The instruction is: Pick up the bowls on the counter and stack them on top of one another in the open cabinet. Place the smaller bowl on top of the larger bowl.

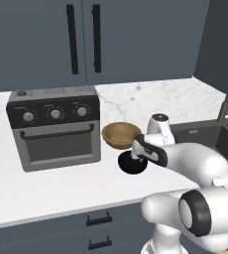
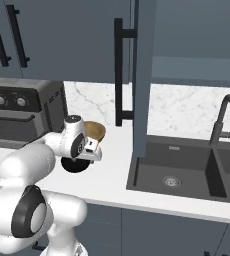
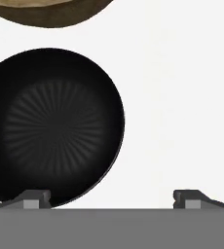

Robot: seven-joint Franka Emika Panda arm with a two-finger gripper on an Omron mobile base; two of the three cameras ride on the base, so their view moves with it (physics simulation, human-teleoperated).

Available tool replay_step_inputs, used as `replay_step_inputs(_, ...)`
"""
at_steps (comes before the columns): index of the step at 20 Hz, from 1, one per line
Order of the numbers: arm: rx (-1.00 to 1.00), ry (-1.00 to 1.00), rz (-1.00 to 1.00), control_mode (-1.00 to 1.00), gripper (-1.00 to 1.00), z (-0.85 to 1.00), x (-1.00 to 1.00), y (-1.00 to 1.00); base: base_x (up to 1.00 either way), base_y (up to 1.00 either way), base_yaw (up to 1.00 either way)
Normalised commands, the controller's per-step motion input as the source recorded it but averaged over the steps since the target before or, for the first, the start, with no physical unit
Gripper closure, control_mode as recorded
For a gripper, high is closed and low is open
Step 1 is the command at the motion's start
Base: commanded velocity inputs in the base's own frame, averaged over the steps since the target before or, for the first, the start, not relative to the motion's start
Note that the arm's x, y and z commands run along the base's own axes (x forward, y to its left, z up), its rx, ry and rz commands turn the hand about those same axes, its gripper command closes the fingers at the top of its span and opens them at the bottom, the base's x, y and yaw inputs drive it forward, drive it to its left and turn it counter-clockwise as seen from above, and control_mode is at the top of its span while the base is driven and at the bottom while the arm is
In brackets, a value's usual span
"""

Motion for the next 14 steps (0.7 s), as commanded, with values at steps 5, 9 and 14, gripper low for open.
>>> replay_step_inputs(5,0.03,0.00,0.00,-1.00,-1.00,-0.26,0.09,0.01,0.00,0.00,0.00)
replay_step_inputs(9,0.00,0.00,0.00,-1.00,-1.00,-0.28,0.11,0.04,0.00,0.00,0.00)
replay_step_inputs(14,0.00,0.00,0.00,-1.00,-1.00,-0.29,0.20,0.11,0.00,0.00,0.00)
